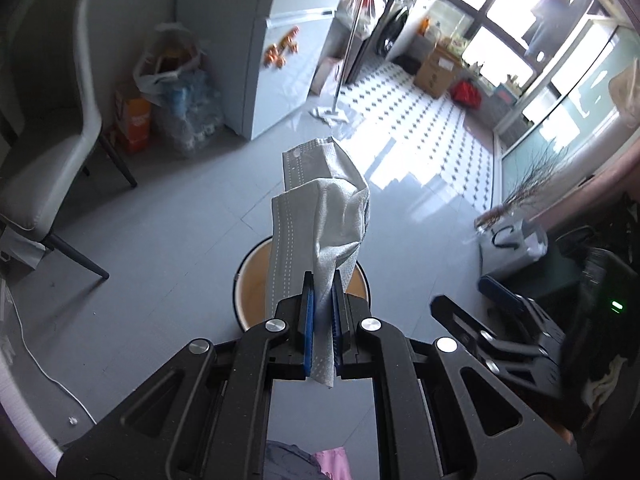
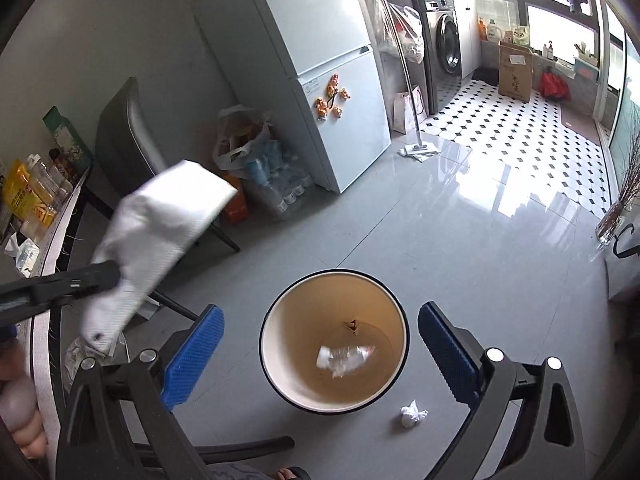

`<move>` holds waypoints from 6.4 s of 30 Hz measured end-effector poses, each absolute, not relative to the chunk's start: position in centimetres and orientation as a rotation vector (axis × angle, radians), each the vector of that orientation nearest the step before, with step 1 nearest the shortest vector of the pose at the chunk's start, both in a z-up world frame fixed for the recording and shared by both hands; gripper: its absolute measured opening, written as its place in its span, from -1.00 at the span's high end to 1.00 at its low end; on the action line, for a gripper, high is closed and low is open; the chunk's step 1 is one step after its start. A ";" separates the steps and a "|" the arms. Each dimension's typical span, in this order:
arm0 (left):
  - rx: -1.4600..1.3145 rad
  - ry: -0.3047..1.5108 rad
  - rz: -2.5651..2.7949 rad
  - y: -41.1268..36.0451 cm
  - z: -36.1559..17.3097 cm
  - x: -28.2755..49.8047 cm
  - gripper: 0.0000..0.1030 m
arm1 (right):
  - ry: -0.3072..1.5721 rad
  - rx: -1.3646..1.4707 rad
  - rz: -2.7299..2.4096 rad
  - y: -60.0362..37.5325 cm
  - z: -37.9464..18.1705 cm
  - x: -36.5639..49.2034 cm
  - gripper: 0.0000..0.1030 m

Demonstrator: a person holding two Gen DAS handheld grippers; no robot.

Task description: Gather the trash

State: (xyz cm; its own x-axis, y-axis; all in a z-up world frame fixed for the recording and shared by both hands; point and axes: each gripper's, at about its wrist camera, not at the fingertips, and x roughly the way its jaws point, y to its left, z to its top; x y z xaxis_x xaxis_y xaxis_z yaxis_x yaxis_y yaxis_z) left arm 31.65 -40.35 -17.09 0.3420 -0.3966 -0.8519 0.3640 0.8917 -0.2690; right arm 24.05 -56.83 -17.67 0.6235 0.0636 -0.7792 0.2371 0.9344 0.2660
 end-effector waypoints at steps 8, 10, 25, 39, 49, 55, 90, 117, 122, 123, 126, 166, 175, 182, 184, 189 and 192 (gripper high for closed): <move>-0.029 1.168 -0.498 -43.8 -19.2 32.7 0.21 | 0.893 0.405 -0.132 -58.5 -18.2 23.2 -0.85; -0.047 1.156 -0.494 -43.9 -18.9 32.8 -0.05 | 0.892 0.410 -0.137 -58.7 -18.2 23.1 -0.85; -0.073 0.996 -0.408 -36.2 -11.9 32.1 -0.82 | 0.886 0.422 -0.099 -55.7 -17.1 23.6 -0.85; -0.147 0.836 -0.236 -21.1 -3.8 28.5 -0.88 | 0.798 0.361 0.032 -45.3 -10.1 24.7 -0.85; -0.288 0.765 -0.104 -10.2 -2.5 23.0 -0.88 | 0.735 0.280 0.143 -36.0 -5.0 23.9 -0.85; -0.326 0.738 -0.017 -4.5 -2.8 19.6 -0.88 | 0.695 0.241 0.207 -31.5 -3.2 23.4 -0.85; -0.461 0.813 0.215 10.8 -10.0 18.8 0.72 | 0.929 0.130 0.546 -11.4 -5.7 25.2 -0.28; -0.402 0.731 0.119 6.1 -4.2 17.8 0.90 | 0.948 0.223 0.549 -12.2 -7.5 28.3 0.94; -0.366 0.748 0.039 1.3 -4.3 20.5 0.90 | 0.920 0.269 0.488 -17.3 -6.8 28.5 0.94; -0.359 0.750 0.027 0.4 -4.4 20.9 0.90 | 0.917 0.276 0.475 -18.1 -6.8 28.6 0.94; -0.339 0.763 -0.023 -2.7 -4.6 22.4 0.90 | 0.905 0.305 0.425 -21.6 -6.7 28.9 0.94; -0.076 1.208 -0.427 -39.6 -21.5 35.7 0.90 | 1.048 0.637 -0.159 -56.6 -28.2 28.8 0.77; -0.117 1.305 -0.412 -41.7 -25.9 37.1 0.90 | 1.078 0.675 -0.202 -58.1 -30.7 27.1 0.01; -0.156 1.375 -0.466 -44.0 -28.0 37.4 0.62 | 1.065 0.713 -0.260 -60.4 -30.2 23.6 0.01; -0.184 1.390 -0.466 -44.2 -28.0 37.4 0.09 | 1.065 0.712 -0.267 -60.7 -30.2 23.2 0.01; -0.213 1.375 -0.436 -42.5 -26.4 37.5 -0.25 | 1.066 0.731 -0.264 -60.9 -30.1 23.0 0.01; -0.186 1.343 -0.412 -40.8 -24.2 37.4 -0.25 | 1.069 0.732 -0.232 -60.0 -29.4 23.4 0.01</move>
State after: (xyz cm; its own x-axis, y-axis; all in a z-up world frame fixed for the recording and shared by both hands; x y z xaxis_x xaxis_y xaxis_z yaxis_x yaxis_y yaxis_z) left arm 37.39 -40.85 -24.24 0.1673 -0.3928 -0.9043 0.1818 0.9138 -0.3632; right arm 23.42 -60.04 -29.43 0.4835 0.1672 -0.8592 0.5087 0.7452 0.4312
